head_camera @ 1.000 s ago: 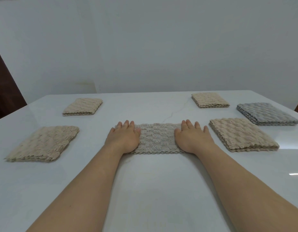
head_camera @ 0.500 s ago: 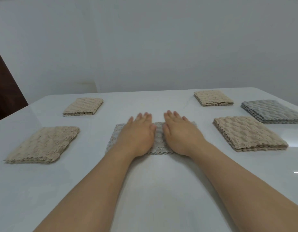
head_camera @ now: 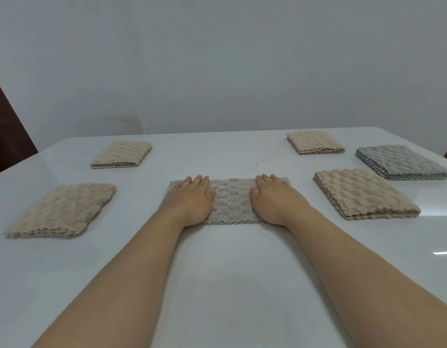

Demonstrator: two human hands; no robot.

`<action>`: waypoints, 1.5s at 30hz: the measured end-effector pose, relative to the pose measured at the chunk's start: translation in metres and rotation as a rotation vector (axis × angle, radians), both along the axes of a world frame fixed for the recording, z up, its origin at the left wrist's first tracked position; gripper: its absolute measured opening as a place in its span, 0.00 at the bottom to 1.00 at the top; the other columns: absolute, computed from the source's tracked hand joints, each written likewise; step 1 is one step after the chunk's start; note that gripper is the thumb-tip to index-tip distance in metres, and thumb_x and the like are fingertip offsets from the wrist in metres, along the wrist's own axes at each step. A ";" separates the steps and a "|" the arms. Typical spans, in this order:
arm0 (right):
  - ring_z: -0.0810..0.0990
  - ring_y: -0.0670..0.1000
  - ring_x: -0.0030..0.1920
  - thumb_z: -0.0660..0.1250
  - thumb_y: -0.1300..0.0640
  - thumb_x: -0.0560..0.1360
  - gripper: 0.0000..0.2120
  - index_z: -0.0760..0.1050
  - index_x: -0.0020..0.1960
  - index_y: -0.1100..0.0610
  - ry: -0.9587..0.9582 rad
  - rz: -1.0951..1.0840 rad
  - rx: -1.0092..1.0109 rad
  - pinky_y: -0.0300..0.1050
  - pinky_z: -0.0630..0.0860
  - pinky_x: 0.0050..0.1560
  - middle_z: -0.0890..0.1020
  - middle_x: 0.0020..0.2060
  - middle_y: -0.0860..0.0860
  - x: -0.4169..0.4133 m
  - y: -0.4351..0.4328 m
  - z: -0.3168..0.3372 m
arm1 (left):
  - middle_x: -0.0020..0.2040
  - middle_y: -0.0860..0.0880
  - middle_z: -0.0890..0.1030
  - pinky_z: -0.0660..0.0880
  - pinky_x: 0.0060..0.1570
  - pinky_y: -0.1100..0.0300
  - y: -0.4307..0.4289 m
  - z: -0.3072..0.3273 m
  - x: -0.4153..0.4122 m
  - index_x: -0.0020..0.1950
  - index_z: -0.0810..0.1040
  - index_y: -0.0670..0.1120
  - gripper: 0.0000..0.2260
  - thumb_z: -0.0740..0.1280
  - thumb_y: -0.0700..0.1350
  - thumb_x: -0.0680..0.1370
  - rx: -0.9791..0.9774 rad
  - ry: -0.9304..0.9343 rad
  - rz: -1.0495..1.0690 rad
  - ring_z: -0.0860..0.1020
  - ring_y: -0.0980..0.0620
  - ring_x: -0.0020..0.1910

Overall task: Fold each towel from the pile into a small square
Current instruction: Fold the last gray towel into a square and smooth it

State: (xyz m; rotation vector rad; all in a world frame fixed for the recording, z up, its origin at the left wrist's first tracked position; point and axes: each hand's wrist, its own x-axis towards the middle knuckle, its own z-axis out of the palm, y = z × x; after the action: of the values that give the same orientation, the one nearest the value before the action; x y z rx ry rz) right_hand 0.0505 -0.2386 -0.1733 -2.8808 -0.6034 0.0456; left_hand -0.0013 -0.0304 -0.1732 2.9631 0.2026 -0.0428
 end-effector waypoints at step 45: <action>0.86 0.60 0.50 0.66 0.38 0.78 0.24 0.78 0.55 0.61 0.421 -0.114 1.315 0.63 0.79 0.60 0.85 0.48 0.60 -0.019 -0.009 0.061 | 0.83 0.54 0.41 0.41 0.80 0.47 -0.069 0.010 -0.024 0.82 0.38 0.55 0.58 0.48 0.86 0.61 -0.003 0.054 -0.358 0.39 0.56 0.81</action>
State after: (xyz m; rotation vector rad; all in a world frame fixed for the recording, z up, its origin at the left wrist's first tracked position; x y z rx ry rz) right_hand 0.0320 -0.2473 -0.1128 -1.5494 -0.2132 0.1596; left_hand -0.0250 -0.0991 -0.1633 2.9565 -0.3222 -0.1679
